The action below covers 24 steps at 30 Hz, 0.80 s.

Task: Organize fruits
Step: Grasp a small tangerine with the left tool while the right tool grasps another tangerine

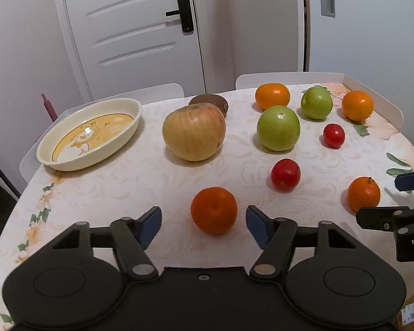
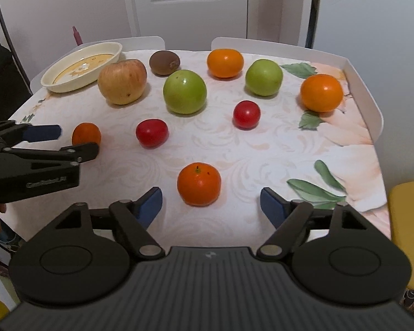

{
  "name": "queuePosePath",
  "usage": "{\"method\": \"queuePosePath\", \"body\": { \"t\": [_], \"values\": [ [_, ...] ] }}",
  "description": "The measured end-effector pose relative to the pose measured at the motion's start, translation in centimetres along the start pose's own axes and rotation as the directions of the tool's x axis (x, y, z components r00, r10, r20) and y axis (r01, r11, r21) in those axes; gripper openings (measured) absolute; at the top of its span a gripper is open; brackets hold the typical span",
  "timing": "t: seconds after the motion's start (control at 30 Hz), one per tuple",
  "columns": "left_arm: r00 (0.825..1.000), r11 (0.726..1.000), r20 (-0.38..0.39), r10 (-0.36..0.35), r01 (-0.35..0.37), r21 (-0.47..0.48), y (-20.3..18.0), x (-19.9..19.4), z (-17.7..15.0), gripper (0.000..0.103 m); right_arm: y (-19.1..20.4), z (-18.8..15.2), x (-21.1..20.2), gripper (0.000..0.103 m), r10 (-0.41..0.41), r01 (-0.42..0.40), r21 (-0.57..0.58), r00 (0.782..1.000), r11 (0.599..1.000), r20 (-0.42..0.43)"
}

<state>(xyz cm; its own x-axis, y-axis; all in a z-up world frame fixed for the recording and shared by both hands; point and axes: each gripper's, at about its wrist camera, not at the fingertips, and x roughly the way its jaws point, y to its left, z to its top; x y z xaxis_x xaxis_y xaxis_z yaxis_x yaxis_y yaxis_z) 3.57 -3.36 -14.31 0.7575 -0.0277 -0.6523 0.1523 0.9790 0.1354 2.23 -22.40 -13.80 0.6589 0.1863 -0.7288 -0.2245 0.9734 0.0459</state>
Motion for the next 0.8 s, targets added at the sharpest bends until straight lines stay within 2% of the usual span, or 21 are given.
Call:
{"method": "queuePosePath", "body": {
  "t": [0.07,0.2,0.33,0.7,0.8],
  "values": [
    [1.0,1.0,-0.009,0.003,-0.003,0.003,-0.3,0.4,0.0,0.061,0.0,0.0,0.4,0.084,0.002,-0.002,-0.002,1.0,1.0,-0.003],
    [1.0,1.0,-0.016,0.003,-0.003,0.002,-0.6,0.9,0.0,0.055,-0.1,0.1,0.7,0.081,0.013,-0.013,0.008,1.0,1.0,-0.004],
    [1.0,1.0,-0.019,0.005,-0.005,-0.001,-0.8,1.1,0.1,0.043,-0.1,0.2,0.9,0.078,0.018,-0.018,0.012,1.0,1.0,-0.004],
    [1.0,1.0,-0.023,0.008,-0.008,0.007,-0.8,1.0,0.1,0.042,0.3,0.6,1.5,0.065,0.015,-0.015,0.002,1.0,1.0,-0.007],
    [1.0,1.0,-0.024,0.012,-0.012,0.01,-0.7,0.9,-0.1,0.042,0.5,0.7,1.5,0.057,0.016,-0.016,-0.004,1.0,1.0,-0.009]
  ]
}}
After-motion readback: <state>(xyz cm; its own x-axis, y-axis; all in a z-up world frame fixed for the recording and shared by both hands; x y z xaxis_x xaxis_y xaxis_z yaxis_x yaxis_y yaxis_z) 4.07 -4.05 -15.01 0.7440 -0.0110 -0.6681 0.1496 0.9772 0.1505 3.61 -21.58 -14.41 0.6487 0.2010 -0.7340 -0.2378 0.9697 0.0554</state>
